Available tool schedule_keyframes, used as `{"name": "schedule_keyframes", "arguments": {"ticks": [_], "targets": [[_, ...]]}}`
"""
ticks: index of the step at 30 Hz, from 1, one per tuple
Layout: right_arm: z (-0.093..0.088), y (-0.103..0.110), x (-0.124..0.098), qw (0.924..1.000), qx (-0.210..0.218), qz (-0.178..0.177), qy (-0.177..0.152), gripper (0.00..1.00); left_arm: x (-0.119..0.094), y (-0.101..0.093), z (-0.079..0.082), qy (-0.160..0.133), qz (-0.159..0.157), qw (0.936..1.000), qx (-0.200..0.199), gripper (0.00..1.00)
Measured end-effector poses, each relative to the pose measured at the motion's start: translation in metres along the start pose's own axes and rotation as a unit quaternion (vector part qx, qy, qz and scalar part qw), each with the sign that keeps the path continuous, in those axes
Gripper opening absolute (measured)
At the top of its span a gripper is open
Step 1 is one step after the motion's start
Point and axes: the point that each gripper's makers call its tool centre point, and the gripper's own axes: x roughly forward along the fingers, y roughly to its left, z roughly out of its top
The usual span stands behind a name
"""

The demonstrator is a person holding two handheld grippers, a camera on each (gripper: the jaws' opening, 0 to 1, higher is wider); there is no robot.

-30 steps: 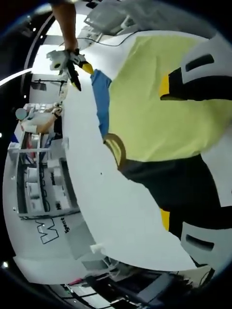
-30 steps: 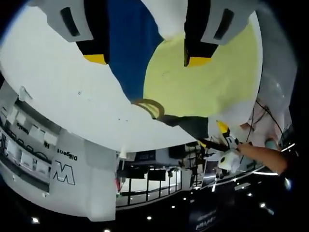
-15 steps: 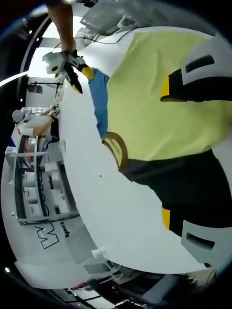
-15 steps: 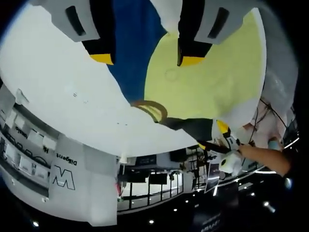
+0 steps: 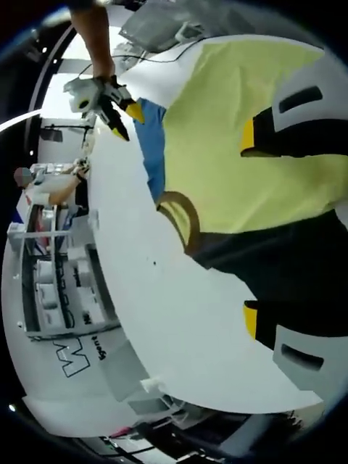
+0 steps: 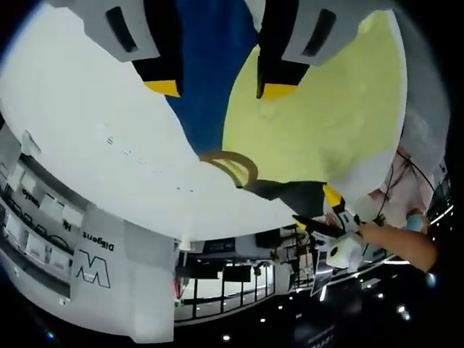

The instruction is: Fold the garment on the visible template until the final outline fits inside the template.

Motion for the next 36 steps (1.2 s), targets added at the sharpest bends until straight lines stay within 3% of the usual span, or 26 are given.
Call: {"name": "schedule_keyframes", "arguments": {"ticks": [9, 24, 36], "targets": [[0.004, -0.007, 0.016, 0.9998, -0.015, -0.004, 0.012, 0.24, 0.020, 0.006, 0.003, 0.006, -0.003, 0.9999, 0.015, 0.72], [0.030, -0.012, 0.053, 0.9998, -0.015, -0.001, 0.012, 0.23, 0.045, 0.022, 0.014, 0.013, -0.004, 0.9998, 0.017, 0.58], [0.029, -0.017, 0.072, 0.9990, -0.028, -0.003, 0.034, 0.19, 0.062, 0.028, 0.009, 0.026, -0.004, 0.9993, 0.027, 0.47]]}}
